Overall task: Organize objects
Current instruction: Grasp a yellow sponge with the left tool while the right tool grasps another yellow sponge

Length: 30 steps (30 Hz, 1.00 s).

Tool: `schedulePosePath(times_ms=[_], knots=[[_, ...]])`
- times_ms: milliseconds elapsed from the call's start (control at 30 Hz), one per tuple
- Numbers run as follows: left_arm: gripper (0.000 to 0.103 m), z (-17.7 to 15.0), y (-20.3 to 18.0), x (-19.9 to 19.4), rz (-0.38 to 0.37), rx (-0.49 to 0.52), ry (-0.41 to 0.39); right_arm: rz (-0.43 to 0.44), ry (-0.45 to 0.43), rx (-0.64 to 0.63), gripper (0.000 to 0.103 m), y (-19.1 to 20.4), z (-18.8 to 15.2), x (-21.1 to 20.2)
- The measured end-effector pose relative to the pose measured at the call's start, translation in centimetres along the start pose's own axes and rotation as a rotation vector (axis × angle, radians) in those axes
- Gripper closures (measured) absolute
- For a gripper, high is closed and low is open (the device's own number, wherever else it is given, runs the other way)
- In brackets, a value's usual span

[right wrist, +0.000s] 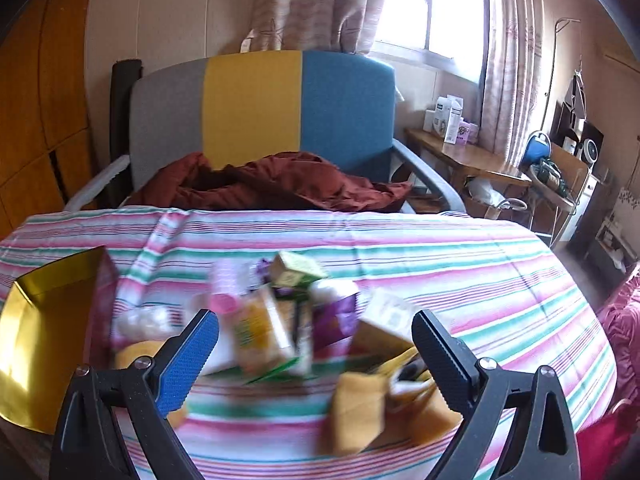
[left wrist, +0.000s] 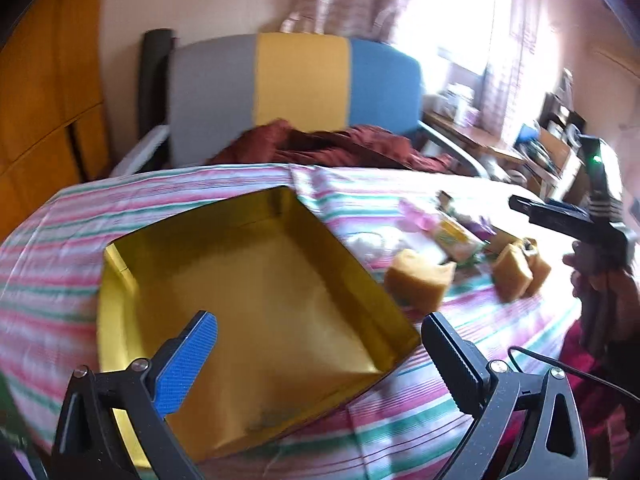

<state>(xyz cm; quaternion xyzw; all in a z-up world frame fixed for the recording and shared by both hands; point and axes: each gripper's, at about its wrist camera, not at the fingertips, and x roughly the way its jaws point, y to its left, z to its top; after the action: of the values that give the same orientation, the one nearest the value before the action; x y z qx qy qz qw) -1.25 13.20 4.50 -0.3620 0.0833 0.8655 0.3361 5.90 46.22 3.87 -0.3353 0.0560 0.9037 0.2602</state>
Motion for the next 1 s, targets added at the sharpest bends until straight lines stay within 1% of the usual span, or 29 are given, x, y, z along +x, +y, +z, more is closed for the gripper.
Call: schedulePosePath(times_ms=[133, 200, 267, 300, 400, 433, 500, 533, 667, 833, 900, 933, 967, 1000], knots=[[0.0, 1.7, -2.5, 2.2, -0.068, 0.064, 0.038, 0.016, 0.03, 0.064, 0.004, -2.7, -0.4, 1.7], [0.0, 2.3, -3.5, 3.3, -0.095, 0.079, 0.068, 0.037, 0.059, 0.132, 0.004, -4.1, -0.5, 2.6], [0.0, 3.0, -5.0, 4.5, -0.1, 0.126, 0.085, 0.064, 0.08, 0.197, 0.004, -5.0, -0.7, 3.0], [0.0, 3.3, -5.6, 5.0, -0.101, 0.152, 0.088, 0.072, 0.08, 0.209, 0.004, -5.2, -0.7, 2.9], [0.0, 3.9, -7.8, 6.8, -0.118, 0.234, 0.119, 0.079, 0.063, 0.227, 0.004, -5.8, -0.6, 2.4], [0.0, 4.1, -8.6, 7.7, -0.105, 0.281, 0.126, 0.088, 0.056, 0.24, 0.004, -6.1, -0.6, 2.1], [0.0, 4.2, -9.6, 9.4, -0.086, 0.336, 0.15, 0.097, 0.04, 0.277, 0.004, -6.9, -0.5, 1.8], [0.0, 4.3, -9.9, 10.6, -0.094, 0.359, 0.179, 0.101, 0.031, 0.299, 0.004, -7.4, -0.5, 1.5], [0.0, 4.7, -10.4, 14.1, -0.125, 0.352, 0.277, 0.12, 0.03, 0.409, 0.004, -9.7, -0.7, 1.6], [0.001, 4.5, -11.3, 16.9, -0.107, 0.387, 0.32, 0.13, 0.031, 0.489, 0.004, -11.6, -1.0, 1.6], [0.01, 4.2, -11.4, 17.5, -0.12, 0.387, 0.339, 0.126, 0.034, 0.514, 0.004, -12.2, -1.2, 1.6], [0.028, 4.0, -11.6, 17.9, -0.134, 0.387, 0.355, 0.129, 0.039, 0.527, 0.004, -12.4, -1.2, 1.7], [0.029, 3.9, -11.7, 18.1, -0.145, 0.383, 0.367, 0.139, 0.05, 0.545, 0.004, -12.7, -1.3, 1.9], [0.029, 3.9, -11.7, 18.2, -0.138, 0.382, 0.356, 0.143, 0.061, 0.559, 0.004, -12.9, -1.5, 2.1]])
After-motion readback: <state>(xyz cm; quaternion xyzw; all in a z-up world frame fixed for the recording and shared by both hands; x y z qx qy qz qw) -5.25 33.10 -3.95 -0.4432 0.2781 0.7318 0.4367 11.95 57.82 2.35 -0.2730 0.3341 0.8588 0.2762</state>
